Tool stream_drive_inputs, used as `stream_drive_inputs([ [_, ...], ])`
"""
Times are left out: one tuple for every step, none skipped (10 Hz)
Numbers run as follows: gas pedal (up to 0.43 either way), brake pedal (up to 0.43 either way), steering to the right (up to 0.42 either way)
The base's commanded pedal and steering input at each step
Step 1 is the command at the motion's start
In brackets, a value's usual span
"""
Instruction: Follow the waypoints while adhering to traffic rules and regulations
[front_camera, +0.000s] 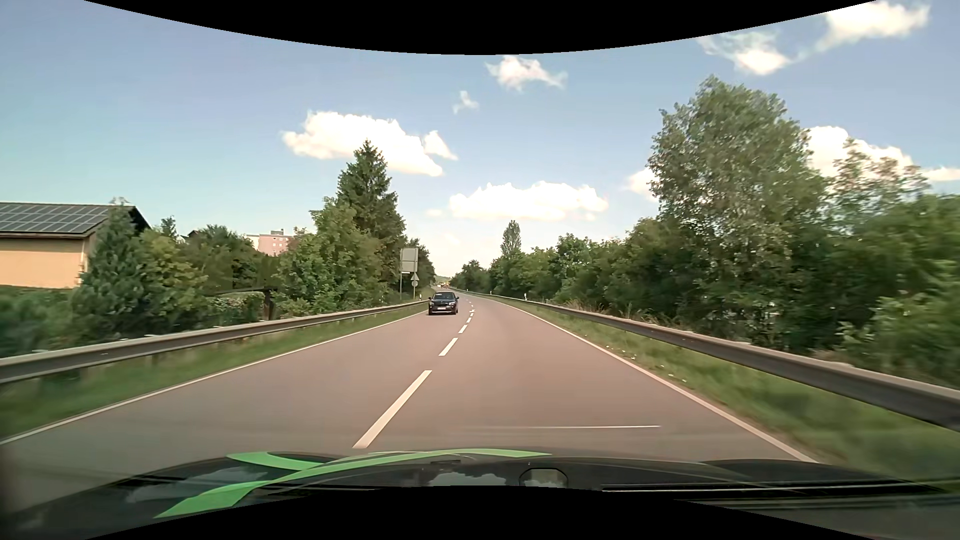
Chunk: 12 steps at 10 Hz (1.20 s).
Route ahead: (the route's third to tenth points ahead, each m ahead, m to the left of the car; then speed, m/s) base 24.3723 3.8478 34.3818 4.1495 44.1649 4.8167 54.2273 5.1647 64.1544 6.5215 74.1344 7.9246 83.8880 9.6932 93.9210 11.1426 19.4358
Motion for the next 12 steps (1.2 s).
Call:
stream_drive_inputs([
  [0.22,0.0,-0.006],
  [0.24,0.0,-0.007],
  [0.24,0.0,-0.007],
  [0.24,0.0,-0.007],
  [0.24,0.0,-0.008],
  [0.24,0.0,-0.007],
  [0.24,0.0,-0.008],
  [0.228,0.0,-0.008],
  [0.22,0.0,-0.008],
  [0.22,0.0,-0.009],
  [0.22,0.0,-0.009],
  [0.228,0.0,-0.01],
])
